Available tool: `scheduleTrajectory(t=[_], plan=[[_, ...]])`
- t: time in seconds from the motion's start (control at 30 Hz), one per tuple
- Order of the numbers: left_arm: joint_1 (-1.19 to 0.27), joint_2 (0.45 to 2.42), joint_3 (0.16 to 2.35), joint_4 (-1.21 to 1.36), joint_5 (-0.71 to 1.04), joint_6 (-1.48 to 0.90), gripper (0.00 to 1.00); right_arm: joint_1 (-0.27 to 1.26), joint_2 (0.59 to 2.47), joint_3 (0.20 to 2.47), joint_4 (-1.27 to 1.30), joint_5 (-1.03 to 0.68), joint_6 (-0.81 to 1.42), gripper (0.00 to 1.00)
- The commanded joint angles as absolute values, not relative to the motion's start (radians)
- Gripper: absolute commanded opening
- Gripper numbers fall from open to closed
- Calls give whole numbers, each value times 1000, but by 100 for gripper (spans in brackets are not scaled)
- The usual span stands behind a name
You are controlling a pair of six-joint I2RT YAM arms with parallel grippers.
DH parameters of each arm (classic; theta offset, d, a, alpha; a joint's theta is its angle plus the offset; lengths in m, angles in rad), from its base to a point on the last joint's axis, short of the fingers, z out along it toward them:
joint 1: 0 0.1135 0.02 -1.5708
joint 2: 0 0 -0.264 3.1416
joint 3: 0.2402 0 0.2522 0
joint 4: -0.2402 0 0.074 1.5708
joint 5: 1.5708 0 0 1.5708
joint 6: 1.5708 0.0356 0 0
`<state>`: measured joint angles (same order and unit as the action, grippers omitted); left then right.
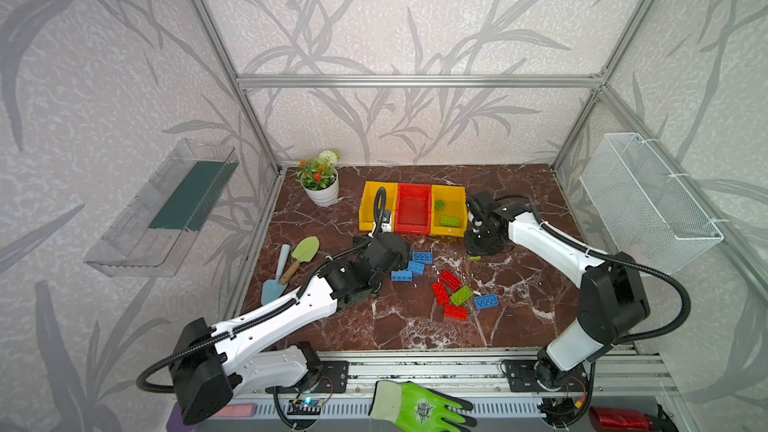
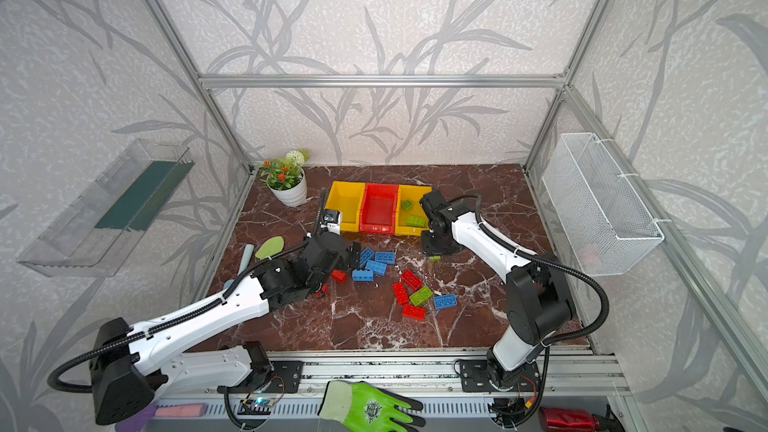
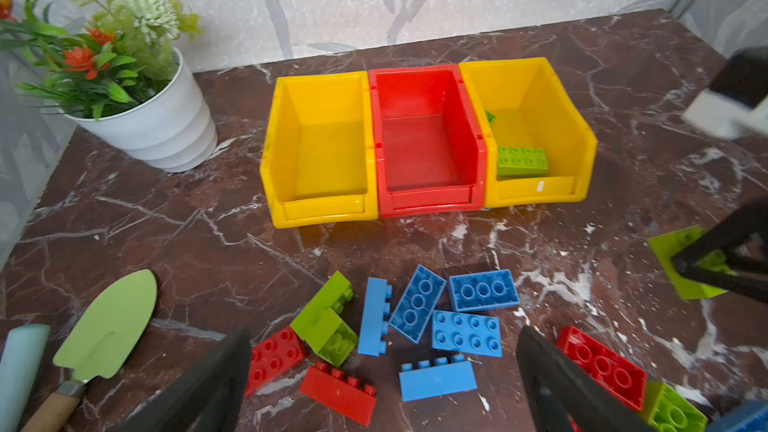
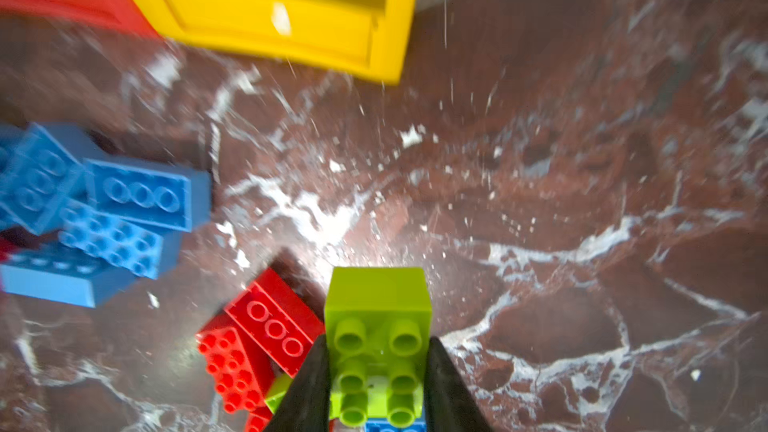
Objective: Sort the legos into containers by color
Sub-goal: 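Lift the lime-green brick into the yellow bin and release it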
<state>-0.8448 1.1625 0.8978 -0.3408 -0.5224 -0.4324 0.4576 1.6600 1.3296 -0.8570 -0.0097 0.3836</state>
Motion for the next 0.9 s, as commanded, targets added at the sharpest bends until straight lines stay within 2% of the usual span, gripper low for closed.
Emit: scheduleTrajectory(t=[0.0,0.47,0.67,0.87], plan=[[-793,1173,943,-301,-460,-384,99,453,1750,1459,-921,-17,363,30],[-672,1332,1068,-273,-343,-320,99,414,2258,2117,-1065,-20,320,31],[-631,1376,1104,-280,-314,-317,99,405,2463,2457,-1220,-2,292,40],[-617,1411,1140,-275,-288,-308,99,397,2558,2661,-1314,-11,278,58]])
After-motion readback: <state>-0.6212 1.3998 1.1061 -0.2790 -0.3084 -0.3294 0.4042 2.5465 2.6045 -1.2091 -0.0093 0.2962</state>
